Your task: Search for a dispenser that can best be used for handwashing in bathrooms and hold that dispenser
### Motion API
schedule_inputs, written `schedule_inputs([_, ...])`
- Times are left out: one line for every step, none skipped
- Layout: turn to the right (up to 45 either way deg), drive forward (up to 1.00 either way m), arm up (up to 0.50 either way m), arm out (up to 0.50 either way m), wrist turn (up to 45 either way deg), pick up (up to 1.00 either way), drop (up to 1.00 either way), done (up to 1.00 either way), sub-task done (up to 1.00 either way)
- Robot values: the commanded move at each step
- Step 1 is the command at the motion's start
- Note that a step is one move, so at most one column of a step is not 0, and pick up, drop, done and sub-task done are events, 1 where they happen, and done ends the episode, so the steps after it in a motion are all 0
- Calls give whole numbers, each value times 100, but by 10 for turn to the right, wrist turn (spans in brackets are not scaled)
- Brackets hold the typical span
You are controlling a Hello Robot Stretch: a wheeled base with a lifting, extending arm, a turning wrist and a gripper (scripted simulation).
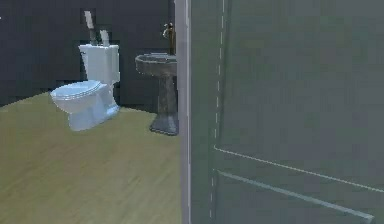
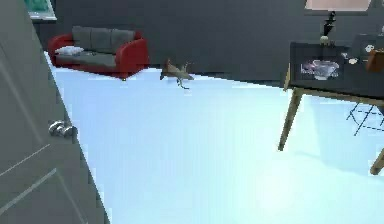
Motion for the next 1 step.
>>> schedule_inputs([-390,0,0,0,0,0,0,0,0])
